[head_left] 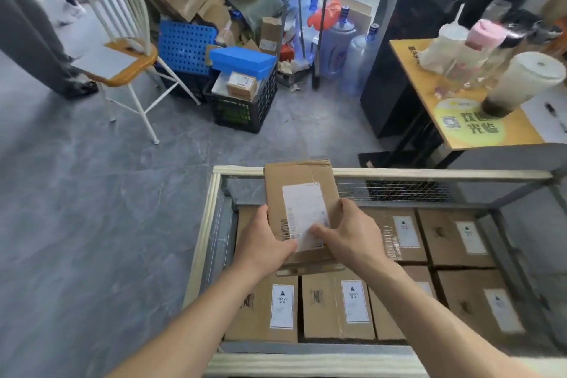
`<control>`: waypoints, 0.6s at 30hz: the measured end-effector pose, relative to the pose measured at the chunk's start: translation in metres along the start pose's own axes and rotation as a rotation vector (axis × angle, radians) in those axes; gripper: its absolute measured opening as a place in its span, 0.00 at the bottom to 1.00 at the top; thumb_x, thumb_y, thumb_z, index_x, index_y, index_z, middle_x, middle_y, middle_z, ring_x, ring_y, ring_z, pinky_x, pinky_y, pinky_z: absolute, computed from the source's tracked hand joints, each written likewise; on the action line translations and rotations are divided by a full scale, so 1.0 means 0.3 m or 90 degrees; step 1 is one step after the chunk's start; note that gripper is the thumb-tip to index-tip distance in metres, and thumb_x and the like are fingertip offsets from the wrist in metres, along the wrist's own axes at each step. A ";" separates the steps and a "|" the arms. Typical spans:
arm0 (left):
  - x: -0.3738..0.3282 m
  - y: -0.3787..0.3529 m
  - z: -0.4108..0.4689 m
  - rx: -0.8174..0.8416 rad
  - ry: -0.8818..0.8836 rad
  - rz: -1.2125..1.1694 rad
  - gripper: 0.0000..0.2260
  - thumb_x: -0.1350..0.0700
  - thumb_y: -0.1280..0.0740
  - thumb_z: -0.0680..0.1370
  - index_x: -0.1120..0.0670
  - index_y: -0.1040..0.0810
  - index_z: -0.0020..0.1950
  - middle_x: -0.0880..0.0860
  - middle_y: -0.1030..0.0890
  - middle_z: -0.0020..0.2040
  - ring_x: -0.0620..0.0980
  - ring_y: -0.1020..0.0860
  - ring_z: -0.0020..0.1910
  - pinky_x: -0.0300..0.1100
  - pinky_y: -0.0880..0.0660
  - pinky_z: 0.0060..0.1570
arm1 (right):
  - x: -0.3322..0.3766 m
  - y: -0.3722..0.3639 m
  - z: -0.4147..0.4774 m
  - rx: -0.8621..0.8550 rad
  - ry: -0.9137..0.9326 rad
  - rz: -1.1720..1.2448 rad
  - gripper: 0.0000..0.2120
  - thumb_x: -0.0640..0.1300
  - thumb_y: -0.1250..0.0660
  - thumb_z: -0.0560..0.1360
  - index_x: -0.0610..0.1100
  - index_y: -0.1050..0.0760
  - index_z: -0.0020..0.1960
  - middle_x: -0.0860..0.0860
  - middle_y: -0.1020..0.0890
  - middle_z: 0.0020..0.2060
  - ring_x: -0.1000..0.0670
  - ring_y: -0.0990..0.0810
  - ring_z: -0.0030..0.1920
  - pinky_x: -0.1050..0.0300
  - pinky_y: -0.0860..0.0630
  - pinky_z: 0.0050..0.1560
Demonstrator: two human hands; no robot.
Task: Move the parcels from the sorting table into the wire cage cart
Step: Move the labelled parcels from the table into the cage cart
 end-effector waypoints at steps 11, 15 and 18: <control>0.596 -0.145 0.230 0.039 0.142 -0.006 0.35 0.59 0.23 0.70 0.49 0.36 0.72 0.43 0.23 0.56 0.43 0.22 0.50 0.33 0.26 0.39 | -0.151 -0.618 0.135 0.110 -0.069 0.001 0.21 0.55 0.26 0.69 0.52 0.34 0.52 0.58 0.24 0.44 0.54 0.23 0.44 0.57 0.25 0.40; 0.778 -0.192 0.331 0.032 0.197 0.000 0.35 0.62 0.25 0.69 0.51 0.36 0.73 0.46 0.21 0.55 0.46 0.21 0.50 0.34 0.27 0.38 | -0.204 -0.813 0.215 0.139 -0.084 0.021 0.17 0.52 0.27 0.69 0.52 0.31 0.51 0.58 0.23 0.42 0.59 0.24 0.41 0.59 0.27 0.35; 0.888 -0.213 0.418 0.024 0.221 0.000 0.34 0.64 0.27 0.70 0.52 0.37 0.73 0.46 0.22 0.52 0.43 0.22 0.46 0.32 0.29 0.34 | -0.230 -0.949 0.283 0.159 -0.079 0.041 0.15 0.51 0.28 0.70 0.52 0.33 0.49 0.58 0.22 0.41 0.58 0.23 0.41 0.57 0.25 0.38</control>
Point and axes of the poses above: each hand's wrist, its own z-axis towards the middle knuckle, its own y-axis out of the back of the hand, x = y × z, the point moved 10 cm from there along z, towards the middle knuckle
